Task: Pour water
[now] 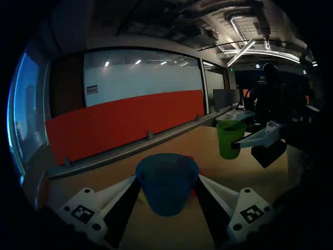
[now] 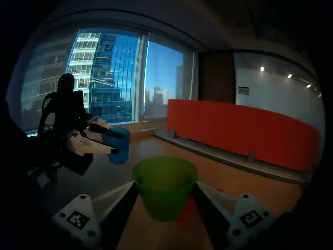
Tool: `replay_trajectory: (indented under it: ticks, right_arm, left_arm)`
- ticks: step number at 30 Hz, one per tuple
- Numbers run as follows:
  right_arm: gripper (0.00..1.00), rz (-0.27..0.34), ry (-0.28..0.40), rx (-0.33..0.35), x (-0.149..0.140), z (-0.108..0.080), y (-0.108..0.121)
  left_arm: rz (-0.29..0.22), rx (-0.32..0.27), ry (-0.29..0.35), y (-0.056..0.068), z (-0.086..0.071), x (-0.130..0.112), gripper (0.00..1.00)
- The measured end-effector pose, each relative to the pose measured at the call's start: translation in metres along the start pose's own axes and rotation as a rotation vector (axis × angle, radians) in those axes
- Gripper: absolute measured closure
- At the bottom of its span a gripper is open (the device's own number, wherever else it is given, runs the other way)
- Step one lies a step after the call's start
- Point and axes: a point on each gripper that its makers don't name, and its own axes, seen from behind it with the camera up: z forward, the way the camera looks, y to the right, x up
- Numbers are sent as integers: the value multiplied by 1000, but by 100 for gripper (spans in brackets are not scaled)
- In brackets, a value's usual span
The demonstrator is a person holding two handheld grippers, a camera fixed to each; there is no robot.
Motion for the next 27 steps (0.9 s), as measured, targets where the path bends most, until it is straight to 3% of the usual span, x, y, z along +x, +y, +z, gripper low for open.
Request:
replay_trajectory:
  ticks: [9, 27]
  right_arm:
    - [12, 24, 26, 41, 9, 9, -14]
    - [13, 4, 28, 122, 3, 26, -44]
  left_arm:
    - [59, 35, 32, -6, 0, 17, 15]
    - [293, 116, 80, -5, -4, 61, 15]
